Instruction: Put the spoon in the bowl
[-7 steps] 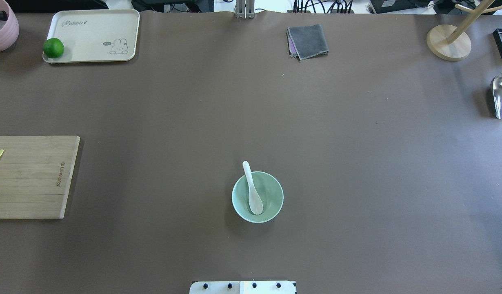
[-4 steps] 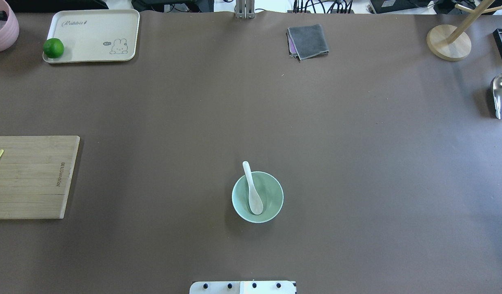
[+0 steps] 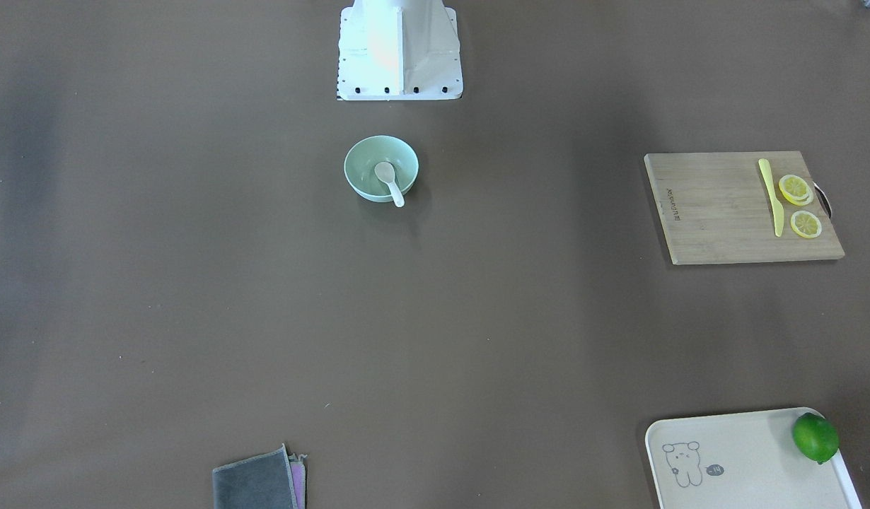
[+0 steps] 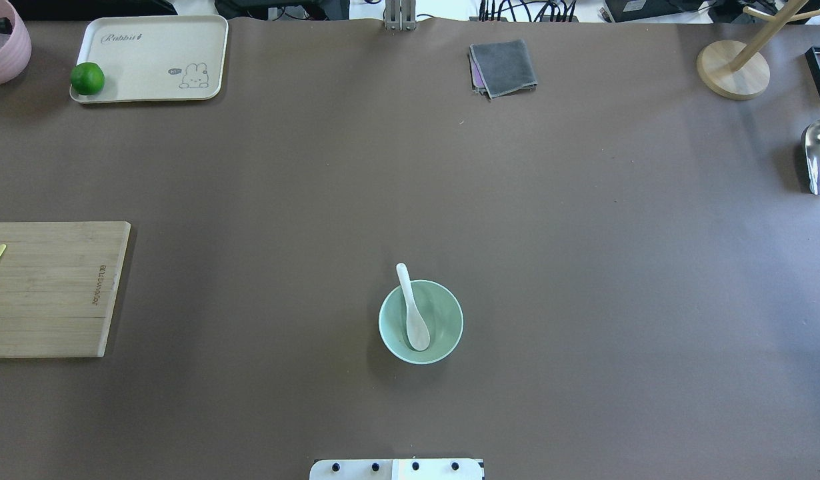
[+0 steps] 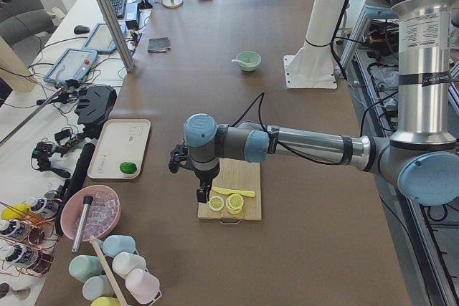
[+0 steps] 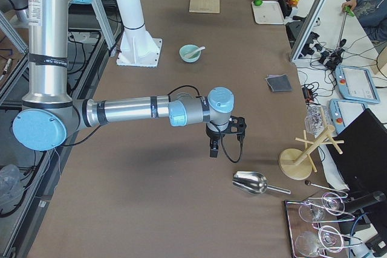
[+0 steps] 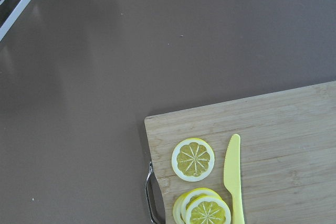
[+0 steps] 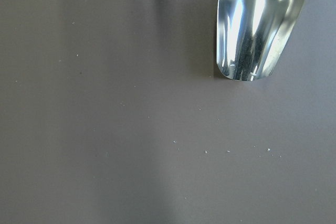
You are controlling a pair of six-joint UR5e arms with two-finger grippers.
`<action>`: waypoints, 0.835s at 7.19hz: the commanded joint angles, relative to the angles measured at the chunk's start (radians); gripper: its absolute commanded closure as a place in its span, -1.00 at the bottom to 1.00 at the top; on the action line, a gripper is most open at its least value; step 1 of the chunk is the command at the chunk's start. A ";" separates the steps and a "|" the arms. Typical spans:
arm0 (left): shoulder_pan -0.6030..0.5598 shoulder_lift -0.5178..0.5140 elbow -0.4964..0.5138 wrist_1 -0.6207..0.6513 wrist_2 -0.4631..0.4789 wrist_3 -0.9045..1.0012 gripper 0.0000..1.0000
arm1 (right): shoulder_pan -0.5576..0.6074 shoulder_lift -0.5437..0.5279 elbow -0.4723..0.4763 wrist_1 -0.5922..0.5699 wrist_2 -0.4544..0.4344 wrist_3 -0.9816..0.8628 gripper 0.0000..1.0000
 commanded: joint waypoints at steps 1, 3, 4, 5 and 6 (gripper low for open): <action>0.000 0.000 0.004 0.004 0.000 0.000 -0.97 | 0.023 0.011 0.007 -0.057 0.000 -0.078 -1.00; 0.001 0.000 0.008 0.005 -0.001 0.000 -0.97 | 0.025 0.004 0.005 -0.068 -0.003 -0.130 -1.00; 0.001 -0.001 0.011 0.005 -0.001 -0.006 -0.97 | 0.026 -0.001 0.005 -0.068 -0.003 -0.181 -1.00; 0.001 -0.002 0.011 0.005 -0.001 -0.008 -0.97 | 0.026 -0.006 0.005 -0.069 -0.005 -0.207 -1.00; 0.001 -0.002 0.010 0.004 0.000 -0.008 -0.97 | 0.029 -0.007 0.005 -0.069 -0.005 -0.230 -1.00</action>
